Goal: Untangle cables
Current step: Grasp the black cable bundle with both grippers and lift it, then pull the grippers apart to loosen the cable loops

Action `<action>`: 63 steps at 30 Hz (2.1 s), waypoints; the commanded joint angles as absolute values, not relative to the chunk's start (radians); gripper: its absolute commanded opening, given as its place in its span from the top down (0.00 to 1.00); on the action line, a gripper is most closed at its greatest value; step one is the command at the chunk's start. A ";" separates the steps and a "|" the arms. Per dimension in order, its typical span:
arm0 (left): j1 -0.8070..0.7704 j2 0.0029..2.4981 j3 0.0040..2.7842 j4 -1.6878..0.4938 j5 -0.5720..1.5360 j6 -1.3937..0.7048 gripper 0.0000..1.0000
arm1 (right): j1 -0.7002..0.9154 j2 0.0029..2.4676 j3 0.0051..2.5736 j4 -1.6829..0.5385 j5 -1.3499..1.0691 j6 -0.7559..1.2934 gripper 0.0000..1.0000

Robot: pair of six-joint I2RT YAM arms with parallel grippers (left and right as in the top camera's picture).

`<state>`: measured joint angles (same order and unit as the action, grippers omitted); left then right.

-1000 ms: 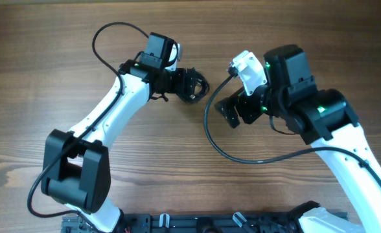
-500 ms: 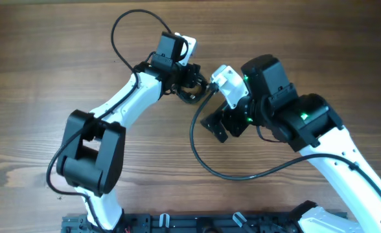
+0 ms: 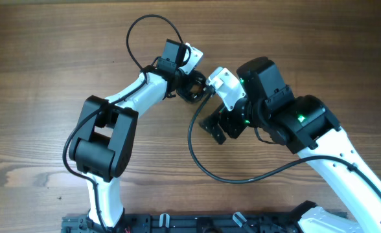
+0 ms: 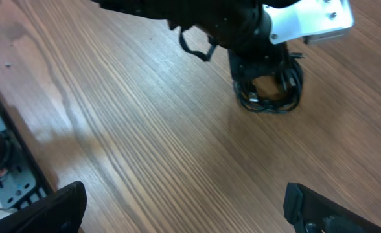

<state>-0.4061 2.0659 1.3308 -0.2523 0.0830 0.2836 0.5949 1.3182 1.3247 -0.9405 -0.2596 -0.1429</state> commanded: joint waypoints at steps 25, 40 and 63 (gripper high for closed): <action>-0.417 1.767 1.341 -0.364 0.081 0.384 0.96 | 0.595 1.332 1.333 -0.921 -0.063 -0.050 0.00; -0.416 1.438 1.341 -0.556 0.005 0.359 0.96 | 0.595 1.338 1.333 -0.653 -0.060 -0.160 0.02; -0.419 1.220 1.341 -0.675 0.009 0.351 0.96 | 0.595 1.466 1.333 -0.456 -0.164 -0.024 0.19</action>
